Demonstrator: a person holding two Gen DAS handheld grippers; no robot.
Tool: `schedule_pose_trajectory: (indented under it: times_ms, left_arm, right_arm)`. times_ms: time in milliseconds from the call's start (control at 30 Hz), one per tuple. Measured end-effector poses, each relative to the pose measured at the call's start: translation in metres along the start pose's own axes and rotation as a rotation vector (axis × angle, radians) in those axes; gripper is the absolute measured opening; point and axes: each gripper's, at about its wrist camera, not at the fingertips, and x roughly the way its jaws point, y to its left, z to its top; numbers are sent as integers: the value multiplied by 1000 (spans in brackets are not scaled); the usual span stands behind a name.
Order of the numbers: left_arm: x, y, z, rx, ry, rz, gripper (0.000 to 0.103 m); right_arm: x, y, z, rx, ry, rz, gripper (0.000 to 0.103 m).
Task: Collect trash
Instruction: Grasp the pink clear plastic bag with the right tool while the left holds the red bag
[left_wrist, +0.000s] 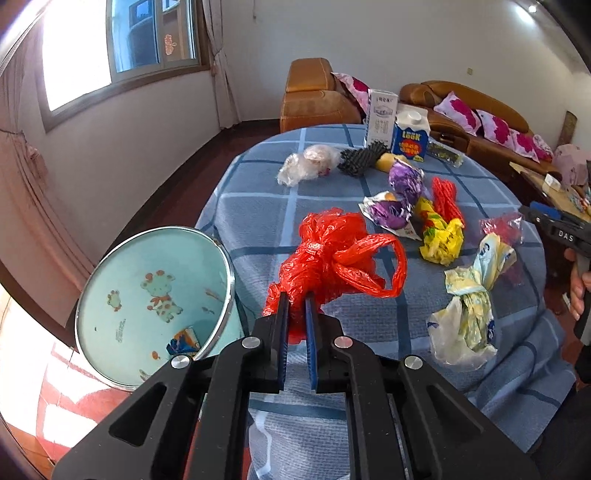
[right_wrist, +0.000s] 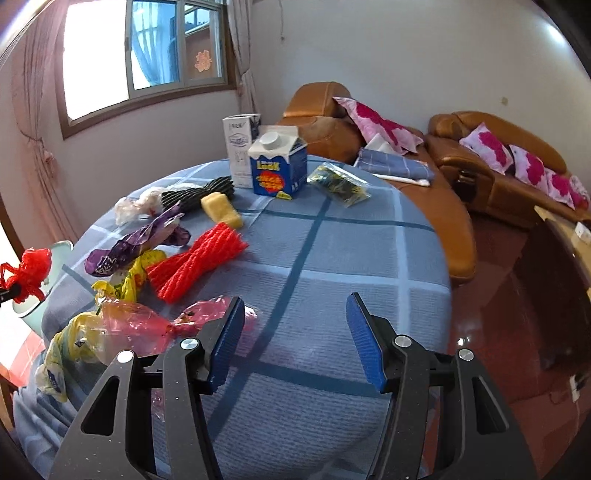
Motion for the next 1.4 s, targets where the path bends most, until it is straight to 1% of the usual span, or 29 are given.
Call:
schedule_pose_trajectory:
  times_ms: [133,267,300,400,533,600,667,733,800,833,867,900,933,967,1033,1100,1167,1233,1267,1300,1333,1400]
  left_arm:
    - [0,-1,0,2,3,1,8]
    - [-3,5,2,-6,-2,6,8]
    - [-4,6,3,-9,-3,7,8]
    - [-6,6,3,-9,-7,3,8]
    - [-7,5,2,-5,-10,-2,8]
    - [-7,5,2,-5,-10,-1,8]
    - [-7,5,3,-5,-9,0,8]
    - [-7,5,2,-4,-7,1,8]
    - [-7,5,2,-3,-7,0,8]
    - [-7,4,2,-3,-7,-1,8]
    - [-7,4,2,-2,-6,-3,8]
    - [-7,4,2,0,-6,-5,8]
    - [-7,4,3,0,-5,-6,8]
    - [-6,4,3,-1,-4,-8,8]
    - [-6,3,3,1,-3,-8,8]
    - [-5,3,3,2,0,-7,8]
    - [-5,4,3,0,2,-6,8]
    - [-4,4,4,-1,2,-8,8]
    - [-4,4,4,-2,1,-10,8]
    - [-4,5,4,-4,1,-13,8]
    - [-4,5,4,-4,1,-16,8]
    - [-5,5,4,-4,-2,-19,8]
  right_arm:
    - [3,10,4,-14,-2,23,57]
    - [-12,13,7,-29,-30,32,58]
    - [-16,15,8,-37,-26,55,58]
    - [-24,25,1,-62,4,113,58]
    - [-21,49,-24,-140,76,185,58]
    - [-18,57,-33,-167,101,202,58]
    - [-13,61,-38,-202,128,201,58]
    - [-9,57,-40,-198,143,194,58]
    - [-4,50,-40,-200,147,119,58]
    - [-2,39,-37,-181,143,64,58]
    - [2,25,-33,-148,148,35,58]
    - [7,10,-28,-123,150,-29,58]
    - [10,-8,-21,-108,134,-123,58]
    - [13,-22,-16,-87,125,-168,58]
    - [14,-53,-2,-16,114,-228,58]
    - [10,-66,6,12,87,-265,59]
    - [1,-70,7,64,71,-232,59]
    - [-11,-62,4,119,53,-153,59]
    - [-17,-45,1,118,41,-96,63]
    - [-21,-30,-2,100,34,-52,70]
    - [-22,-11,-4,65,37,-11,72]
    - [-17,22,-6,-7,57,46,73]
